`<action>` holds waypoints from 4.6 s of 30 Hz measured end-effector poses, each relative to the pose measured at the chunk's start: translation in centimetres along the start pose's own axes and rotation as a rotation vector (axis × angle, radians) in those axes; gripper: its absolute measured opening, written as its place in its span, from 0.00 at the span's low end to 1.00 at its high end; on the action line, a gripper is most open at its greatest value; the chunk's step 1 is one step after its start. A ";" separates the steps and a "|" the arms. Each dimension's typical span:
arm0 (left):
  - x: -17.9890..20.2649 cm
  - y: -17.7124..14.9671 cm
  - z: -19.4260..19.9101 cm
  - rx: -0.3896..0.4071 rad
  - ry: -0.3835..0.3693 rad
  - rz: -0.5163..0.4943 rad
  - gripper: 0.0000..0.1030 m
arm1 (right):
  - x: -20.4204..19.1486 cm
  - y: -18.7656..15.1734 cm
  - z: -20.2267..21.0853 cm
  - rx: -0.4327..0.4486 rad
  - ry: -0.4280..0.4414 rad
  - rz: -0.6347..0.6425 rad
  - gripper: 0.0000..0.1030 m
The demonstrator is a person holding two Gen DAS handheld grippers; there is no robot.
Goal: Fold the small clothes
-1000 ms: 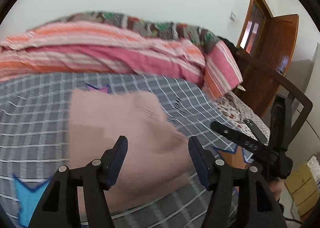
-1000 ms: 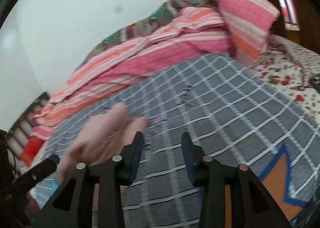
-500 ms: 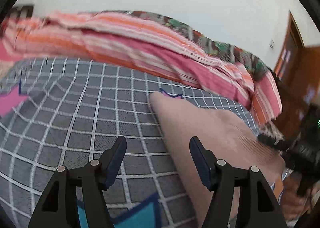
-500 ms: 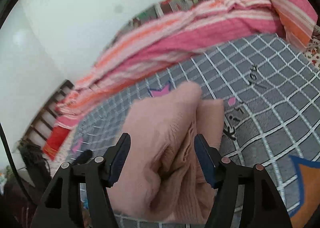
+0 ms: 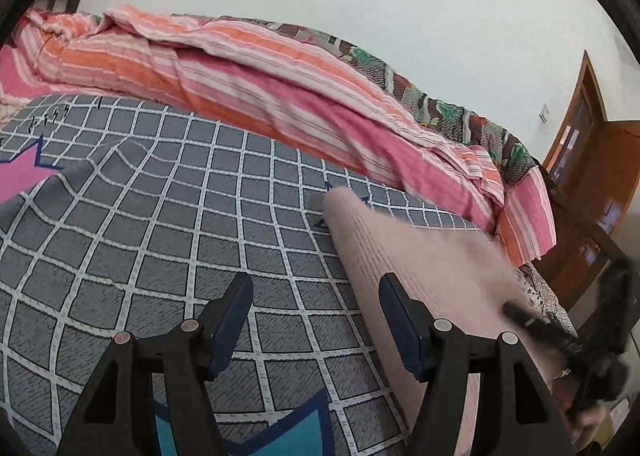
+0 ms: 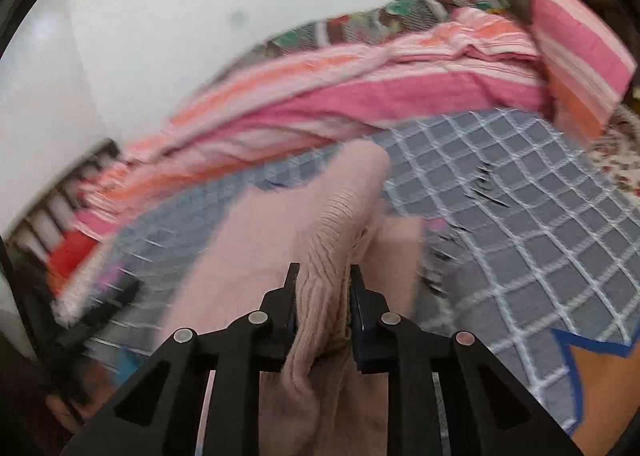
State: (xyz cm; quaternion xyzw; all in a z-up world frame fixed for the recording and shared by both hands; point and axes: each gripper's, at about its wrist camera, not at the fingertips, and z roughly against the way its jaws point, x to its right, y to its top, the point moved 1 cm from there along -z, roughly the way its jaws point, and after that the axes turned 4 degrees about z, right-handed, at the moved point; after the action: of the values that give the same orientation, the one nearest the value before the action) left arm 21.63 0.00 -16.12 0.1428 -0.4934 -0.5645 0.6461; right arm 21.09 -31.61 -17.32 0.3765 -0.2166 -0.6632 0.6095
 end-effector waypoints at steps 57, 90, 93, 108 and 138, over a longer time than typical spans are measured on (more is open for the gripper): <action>-7.7 2.8 4.5 0.059 0.140 0.154 0.61 | -10.1 6.0 -6.0 -0.044 0.378 -0.308 0.36; -1.3 -3.1 4.0 -0.085 0.006 -0.337 0.14 | -6.4 3.0 -6.7 -0.037 0.139 0.066 0.34; -2.3 -3.2 3.5 -0.147 -0.022 -0.294 0.14 | -7.0 2.8 -6.7 -0.040 0.135 0.084 0.34; 0.7 0.1 4.0 -0.032 -0.012 -0.256 0.50 | -5.7 3.1 -4.6 -0.057 0.252 0.028 0.37; -0.5 -0.5 -1.2 -0.112 0.004 -0.195 0.65 | -5.7 3.3 -5.2 -0.005 0.139 0.095 0.19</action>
State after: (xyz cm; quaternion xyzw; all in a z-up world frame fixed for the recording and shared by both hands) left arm 22.36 -0.19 -17.33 0.1550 -0.4436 -0.6511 0.5961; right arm 27.05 -25.75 -16.80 0.4091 -0.1898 -0.6064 0.6549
